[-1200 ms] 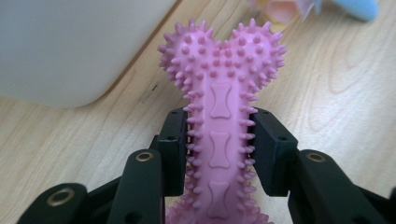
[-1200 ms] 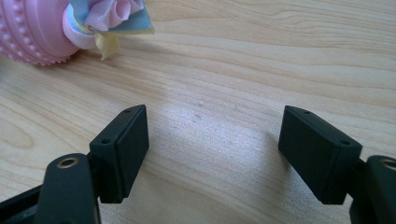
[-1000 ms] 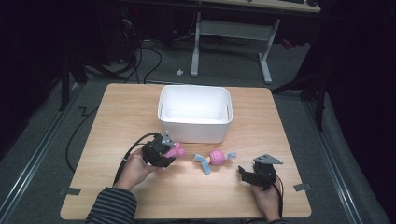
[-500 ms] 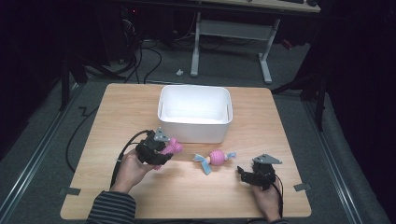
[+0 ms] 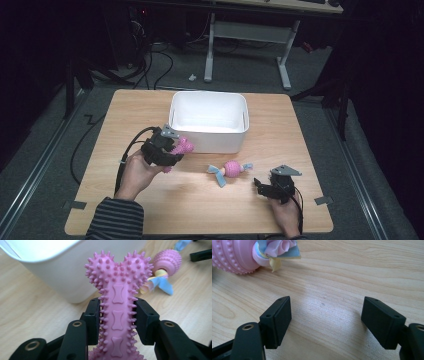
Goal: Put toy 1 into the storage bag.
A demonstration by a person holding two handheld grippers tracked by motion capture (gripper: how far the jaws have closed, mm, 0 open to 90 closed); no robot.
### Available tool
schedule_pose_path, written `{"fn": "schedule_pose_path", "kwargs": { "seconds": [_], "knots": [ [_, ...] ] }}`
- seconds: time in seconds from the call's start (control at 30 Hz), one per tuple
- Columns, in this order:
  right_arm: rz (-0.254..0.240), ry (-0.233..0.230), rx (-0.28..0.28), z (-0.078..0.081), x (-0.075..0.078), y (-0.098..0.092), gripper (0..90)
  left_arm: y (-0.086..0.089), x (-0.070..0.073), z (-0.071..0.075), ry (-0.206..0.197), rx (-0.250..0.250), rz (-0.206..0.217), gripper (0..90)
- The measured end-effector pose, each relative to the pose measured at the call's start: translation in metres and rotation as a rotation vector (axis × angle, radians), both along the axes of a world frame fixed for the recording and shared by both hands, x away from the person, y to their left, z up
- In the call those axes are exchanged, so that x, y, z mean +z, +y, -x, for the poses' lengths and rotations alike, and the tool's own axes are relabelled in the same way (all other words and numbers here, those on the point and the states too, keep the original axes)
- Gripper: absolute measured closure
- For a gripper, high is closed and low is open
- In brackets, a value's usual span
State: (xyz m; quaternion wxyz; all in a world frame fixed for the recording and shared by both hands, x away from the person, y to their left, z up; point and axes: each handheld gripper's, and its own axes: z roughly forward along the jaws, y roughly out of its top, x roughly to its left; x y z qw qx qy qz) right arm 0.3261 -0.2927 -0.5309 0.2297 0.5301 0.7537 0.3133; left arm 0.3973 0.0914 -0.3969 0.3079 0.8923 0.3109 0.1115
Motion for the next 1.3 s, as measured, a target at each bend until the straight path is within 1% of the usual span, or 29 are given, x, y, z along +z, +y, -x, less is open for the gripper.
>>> {"fn": "schedule_pose_path", "kwargs": {
  "seconds": [0.03,0.07,0.1,0.13,0.2,0.33,0.47,0.57,0.6,0.67,0.73,0.8,0.87,0.9,1.0,1.1,1.17,1.3],
  "knots": [
    [0.000,0.000,0.000,0.000,0.000,0.000,24.2,0.000,0.003,0.000,0.005,-0.008,0.030,59.6],
    [0.000,0.000,0.000,0.000,0.000,0.000,24.2,0.000,0.003,0.000,0.005,-0.008,0.030,59.6],
    [0.000,0.001,0.002,0.000,0.000,0.000,23.8,-0.001,0.005,-0.002,0.019,-0.003,0.057,59.6],
    [0.005,0.000,0.012,0.001,0.000,0.000,23.7,-0.002,0.006,-0.002,0.020,0.000,0.061,59.5],
    [0.006,-0.001,0.013,0.000,0.000,0.000,23.8,-0.006,0.012,-0.002,0.001,-0.005,0.046,59.5],
    [0.003,0.002,0.011,0.000,0.000,0.000,23.7,-0.009,0.022,-0.013,0.011,-0.004,0.051,59.5],
    [0.003,0.001,0.012,0.000,0.000,0.000,23.6,-0.014,0.036,-0.020,-0.002,-0.015,0.037,59.5],
    [0.004,0.001,0.019,0.000,0.000,0.000,23.6,-0.018,0.048,-0.025,-0.010,-0.025,0.040,59.5],
    [0.003,0.001,0.019,0.000,0.000,0.000,23.6,-0.020,0.054,-0.029,-0.016,-0.028,0.031,59.5],
    [0.003,0.000,0.020,0.000,0.000,0.000,23.6,-0.022,0.061,-0.034,-0.023,-0.023,0.029,59.5],
    [0.002,0.000,0.019,0.000,0.000,0.001,23.7,-0.024,0.067,-0.041,-0.030,-0.018,0.030,59.5],
    [0.003,-0.001,0.021,0.000,0.000,0.001,23.7,-0.026,0.072,-0.048,-0.033,-0.018,0.044,59.5],
    [0.003,0.000,0.025,0.001,0.000,0.001,23.7,-0.027,0.074,-0.053,-0.047,-0.012,0.054,59.5],
    [0.003,0.000,0.025,0.001,0.000,0.001,23.7,-0.028,0.075,-0.056,-0.047,-0.011,0.053,59.5],
    [0.005,-0.002,0.029,0.001,0.000,0.001,23.7,-0.032,0.077,-0.063,-0.049,-0.004,0.029,59.4],
    [0.006,-0.001,0.029,0.001,0.000,0.001,23.7,-0.036,0.079,-0.072,-0.040,0.000,0.021,59.4],
    [0.006,0.000,0.029,0.001,0.000,0.001,23.7,-0.040,0.079,-0.078,-0.038,-0.001,0.028,59.3],
    [0.006,0.000,0.036,0.001,0.000,0.001,23.7,-0.043,0.079,-0.089,-0.020,0.000,0.067,59.3]
  ]
}}
